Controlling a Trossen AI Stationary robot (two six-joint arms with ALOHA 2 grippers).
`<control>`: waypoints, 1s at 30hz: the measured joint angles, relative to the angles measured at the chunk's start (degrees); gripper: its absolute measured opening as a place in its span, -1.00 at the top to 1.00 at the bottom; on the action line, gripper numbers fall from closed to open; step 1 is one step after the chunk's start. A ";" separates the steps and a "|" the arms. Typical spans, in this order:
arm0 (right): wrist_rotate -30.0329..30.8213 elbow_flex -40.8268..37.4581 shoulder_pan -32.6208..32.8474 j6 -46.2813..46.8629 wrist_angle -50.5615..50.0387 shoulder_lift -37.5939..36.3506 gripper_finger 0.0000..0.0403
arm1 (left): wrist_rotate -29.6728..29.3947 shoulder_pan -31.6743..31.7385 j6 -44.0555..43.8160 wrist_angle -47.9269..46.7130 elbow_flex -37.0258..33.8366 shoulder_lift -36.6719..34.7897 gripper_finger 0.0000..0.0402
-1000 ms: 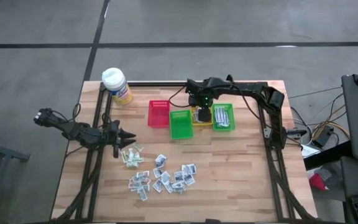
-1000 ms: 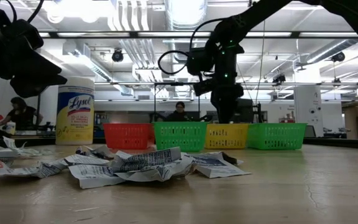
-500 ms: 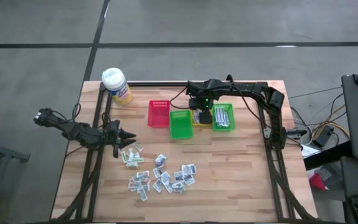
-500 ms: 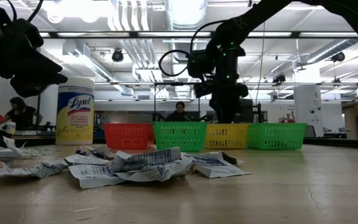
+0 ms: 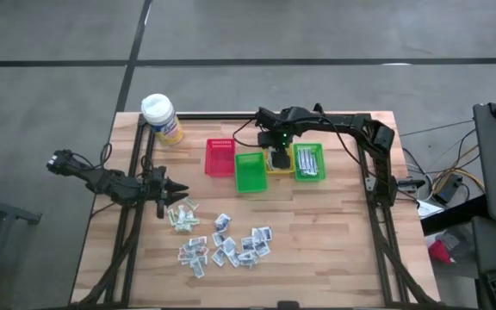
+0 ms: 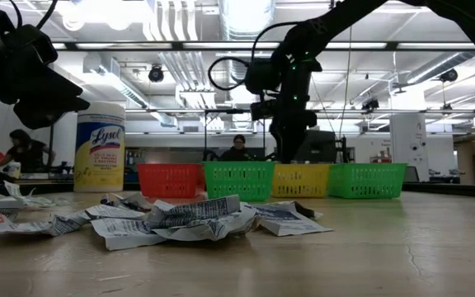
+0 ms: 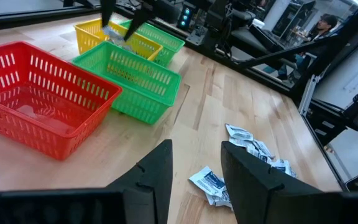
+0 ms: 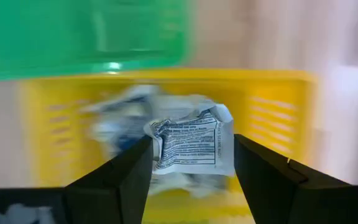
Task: Pick & Place First Aid Supplies
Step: Put the alcohol pad into the yellow basket
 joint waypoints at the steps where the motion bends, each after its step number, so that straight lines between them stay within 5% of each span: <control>1: 1.59 0.08 -0.16 0.12 0.05 -0.03 -0.07 | 0.00 -0.01 0.00 -0.02 0.00 0.00 0.35; 7: 9.62 0.08 -0.29 0.16 0.06 -0.03 -0.07 | 0.00 0.00 0.02 -0.02 0.04 0.00 0.35; 12: 3.73 0.16 -0.33 -0.27 -1.09 -0.03 -0.07 | 0.00 0.00 0.02 -0.02 0.07 0.00 0.35; 20: 2.28 0.17 -0.34 2.37 -3.67 -0.65 -0.07 | 0.00 -0.01 0.04 -0.02 0.07 0.01 0.35; 30: -15.30 0.17 1.38 10.71 -8.46 -5.02 -0.07 | 0.02 -0.01 0.33 -0.14 0.09 0.02 0.35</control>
